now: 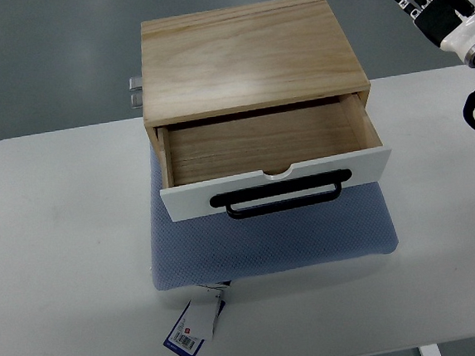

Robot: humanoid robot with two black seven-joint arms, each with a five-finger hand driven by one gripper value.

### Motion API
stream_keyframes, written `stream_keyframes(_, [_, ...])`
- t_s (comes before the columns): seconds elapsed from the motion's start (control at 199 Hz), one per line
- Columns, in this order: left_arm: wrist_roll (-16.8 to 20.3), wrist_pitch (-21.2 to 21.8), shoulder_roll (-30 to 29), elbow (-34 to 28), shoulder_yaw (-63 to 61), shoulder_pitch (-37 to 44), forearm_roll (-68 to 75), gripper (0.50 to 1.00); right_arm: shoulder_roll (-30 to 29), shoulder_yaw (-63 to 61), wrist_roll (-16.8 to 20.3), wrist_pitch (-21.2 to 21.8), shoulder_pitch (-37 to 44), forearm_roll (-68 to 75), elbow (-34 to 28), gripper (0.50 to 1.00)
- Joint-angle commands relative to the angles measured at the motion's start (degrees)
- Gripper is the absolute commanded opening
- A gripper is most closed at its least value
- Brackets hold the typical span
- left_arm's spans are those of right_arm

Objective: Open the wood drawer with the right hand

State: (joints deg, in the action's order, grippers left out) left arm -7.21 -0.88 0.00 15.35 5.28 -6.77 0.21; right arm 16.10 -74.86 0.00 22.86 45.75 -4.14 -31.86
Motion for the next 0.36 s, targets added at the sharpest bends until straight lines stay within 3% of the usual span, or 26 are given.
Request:
stream_keyframes(0.0, [0.0, 0.0, 0.0, -0.1, 0.0, 0.0, 0.1, 1.0, -2.4, -3.4, 0.0, 0.2, -0.8, 0.0, 1.5, 0.944])
stream_keyframes(0.358, [0.0, 0.0, 0.0, -0.1, 0.0, 0.0, 0.1, 1.0, -3.4, -5.5, -0.1, 0.3, -1.4, 0.0, 2.5, 0.944])
